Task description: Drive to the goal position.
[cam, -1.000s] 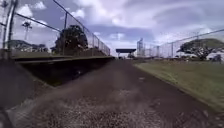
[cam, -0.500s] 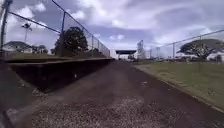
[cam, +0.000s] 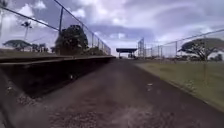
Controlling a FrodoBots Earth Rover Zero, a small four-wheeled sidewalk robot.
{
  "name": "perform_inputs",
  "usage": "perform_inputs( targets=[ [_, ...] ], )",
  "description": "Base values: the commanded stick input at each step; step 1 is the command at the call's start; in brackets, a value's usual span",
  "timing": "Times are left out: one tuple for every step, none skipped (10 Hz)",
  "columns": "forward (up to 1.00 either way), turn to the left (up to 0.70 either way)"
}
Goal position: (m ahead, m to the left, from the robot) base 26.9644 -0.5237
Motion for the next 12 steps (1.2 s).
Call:
perform_inputs(
  targets=[
    [0.70,-0.21],
    [0.70,-0.21],
    [0.70,-0.07],
    [0.70,0.00],
    [0.70,0.00],
    [0.70,0.00],
    [0.70,0.00],
    [0.70,0.00],
    [0.70,0.00],
    [0.70,0.00],
    [0.70,0.00],
    [0.70,0.00]
  ],
)
